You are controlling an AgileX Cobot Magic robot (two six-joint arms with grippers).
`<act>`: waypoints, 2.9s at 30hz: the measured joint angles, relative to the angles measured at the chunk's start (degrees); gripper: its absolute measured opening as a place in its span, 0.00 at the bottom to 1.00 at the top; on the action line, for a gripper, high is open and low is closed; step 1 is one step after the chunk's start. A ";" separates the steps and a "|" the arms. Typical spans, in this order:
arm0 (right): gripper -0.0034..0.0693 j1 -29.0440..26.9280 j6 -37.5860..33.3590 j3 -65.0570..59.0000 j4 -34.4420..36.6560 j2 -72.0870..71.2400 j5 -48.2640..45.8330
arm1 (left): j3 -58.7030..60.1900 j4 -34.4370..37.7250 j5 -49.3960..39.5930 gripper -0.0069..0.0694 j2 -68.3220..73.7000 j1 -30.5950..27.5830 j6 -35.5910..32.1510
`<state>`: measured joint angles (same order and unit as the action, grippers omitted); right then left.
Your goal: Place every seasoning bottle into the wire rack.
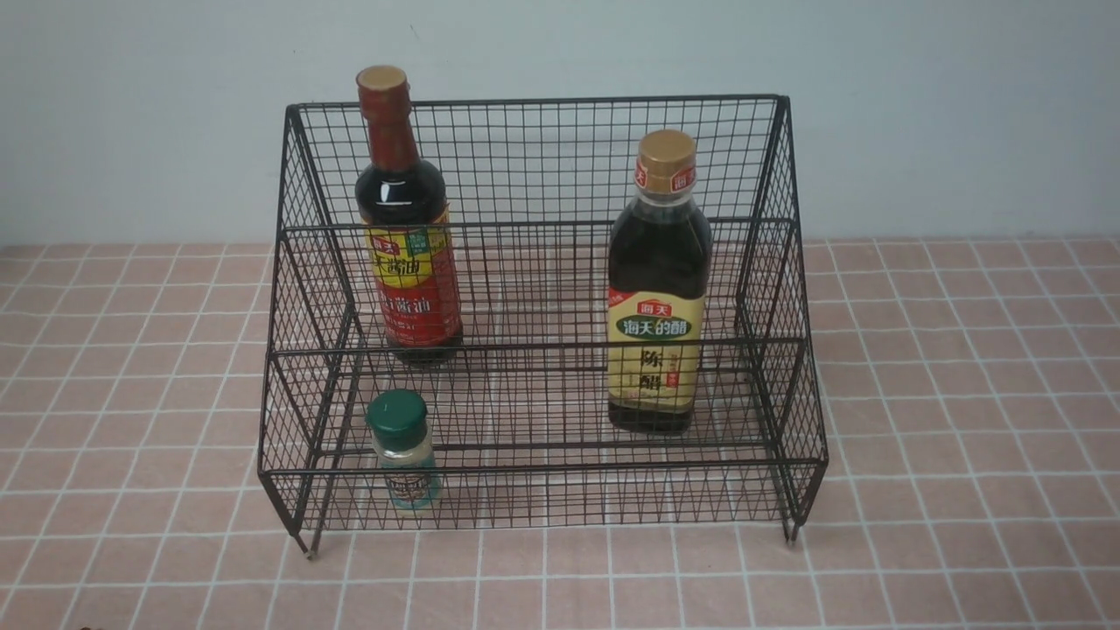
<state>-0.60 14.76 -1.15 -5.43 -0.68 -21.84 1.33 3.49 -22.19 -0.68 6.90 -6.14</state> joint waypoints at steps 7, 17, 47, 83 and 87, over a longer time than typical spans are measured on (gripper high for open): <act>0.03 0.00 -0.64 0.00 0.00 0.00 0.00 | 0.00 0.00 0.00 0.08 0.00 0.00 0.00; 0.03 0.00 -0.64 0.00 0.00 0.00 0.00 | 0.00 0.00 0.04 0.08 0.00 0.00 0.00; 0.03 0.00 -2.46 0.00 -0.04 0.00 0.05 | 0.00 0.00 0.04 0.08 0.00 0.00 0.00; 0.03 0.00 -2.59 0.00 -0.04 0.00 0.05 | 0.00 0.00 0.04 0.08 0.00 0.00 0.00; 0.03 0.00 -2.59 0.00 -0.04 0.00 0.05 | 0.00 0.00 0.04 0.08 0.00 0.00 0.00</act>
<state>-0.60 12.17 -1.15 -5.47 -0.68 -21.79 1.33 3.49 -22.14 -0.68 6.90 -6.14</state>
